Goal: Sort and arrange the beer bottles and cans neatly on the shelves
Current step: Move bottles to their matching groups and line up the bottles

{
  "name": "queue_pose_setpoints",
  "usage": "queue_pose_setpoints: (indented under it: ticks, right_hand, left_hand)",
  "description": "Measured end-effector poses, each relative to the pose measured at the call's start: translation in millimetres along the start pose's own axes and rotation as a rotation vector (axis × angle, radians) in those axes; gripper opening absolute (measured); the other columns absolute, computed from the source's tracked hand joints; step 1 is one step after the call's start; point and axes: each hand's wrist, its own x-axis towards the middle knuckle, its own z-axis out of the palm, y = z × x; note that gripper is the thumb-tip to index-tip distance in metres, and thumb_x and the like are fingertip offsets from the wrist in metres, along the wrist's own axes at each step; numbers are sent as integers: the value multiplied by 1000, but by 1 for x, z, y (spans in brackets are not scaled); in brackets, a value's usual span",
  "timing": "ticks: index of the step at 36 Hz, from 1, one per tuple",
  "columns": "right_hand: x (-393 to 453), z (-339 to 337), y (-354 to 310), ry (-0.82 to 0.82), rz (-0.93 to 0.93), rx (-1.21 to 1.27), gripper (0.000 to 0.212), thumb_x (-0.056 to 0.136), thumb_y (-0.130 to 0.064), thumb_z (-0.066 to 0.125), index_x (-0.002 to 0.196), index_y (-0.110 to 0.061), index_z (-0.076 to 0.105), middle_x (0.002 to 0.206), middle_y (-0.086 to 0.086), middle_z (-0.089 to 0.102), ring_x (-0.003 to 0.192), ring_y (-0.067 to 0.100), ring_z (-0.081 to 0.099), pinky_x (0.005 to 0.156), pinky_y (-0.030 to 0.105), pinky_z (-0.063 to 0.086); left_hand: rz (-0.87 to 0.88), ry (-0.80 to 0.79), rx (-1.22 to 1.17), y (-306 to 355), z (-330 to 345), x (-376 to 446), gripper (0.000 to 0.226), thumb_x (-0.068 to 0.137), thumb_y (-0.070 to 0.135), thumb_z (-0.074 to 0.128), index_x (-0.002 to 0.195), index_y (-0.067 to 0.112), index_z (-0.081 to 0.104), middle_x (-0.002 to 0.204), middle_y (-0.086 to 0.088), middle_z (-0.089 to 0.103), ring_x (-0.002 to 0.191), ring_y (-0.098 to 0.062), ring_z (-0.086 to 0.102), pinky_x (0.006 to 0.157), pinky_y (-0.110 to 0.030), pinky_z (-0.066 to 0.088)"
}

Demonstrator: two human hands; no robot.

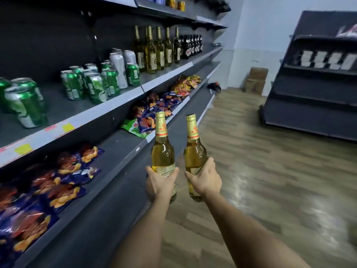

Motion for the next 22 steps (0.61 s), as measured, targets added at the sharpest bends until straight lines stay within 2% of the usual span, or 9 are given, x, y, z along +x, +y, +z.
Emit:
queue_pose_setpoints:
  ticks: [3,7,12,17,20,22]
  right_hand:
    - [47,-1,-1,33,45,-12,59,77,-50,70,106,-16,31,119,4,51,111,30,56,81,37,44]
    - [99,1,-3,67,102,4,58,77,-48,71,105,-17,31,117,4,52,110,30,56,79,37,43]
    - [156,9,2,76,146,19,58,77,-47,72,106,-17,32,117,4,52,108,29,57,79,38,44]
    - [214,20,5,72,147,31,57,78,-47,71,107,-17,33,114,3,52,103,29,59,77,38,44]
    - [254,26,6,70,122,44,58,77,-49,71,107,-17,33,112,3,52,103,28,59,78,38,47]
    - [285,28,5,78,91,43,58,77,-50,71,107,-17,33,112,2,52,104,27,59,79,38,47]
  left_hand:
    - [-2,-14,-31,26,29,32,84,62,59,80,123,16,41,114,-10,63,101,-35,62,80,-48,53]
    - [1,-24,-27,53,61,68,81,64,57,81,122,15,42,112,-11,64,100,-35,62,76,-42,50]
    - [-17,-56,-52,69,100,106,75,65,54,82,116,16,44,111,-10,63,99,-34,62,78,-42,50]
    - [-42,-51,-63,89,136,139,68,67,53,81,110,17,44,105,-7,62,97,-31,62,76,-39,46]
    - [-56,-35,-69,108,161,163,69,67,54,80,114,17,44,105,-5,61,97,-30,62,73,-38,45]
    - [-56,-22,-93,124,179,180,71,66,55,80,115,19,43,106,-3,60,98,-30,61,76,-40,49]
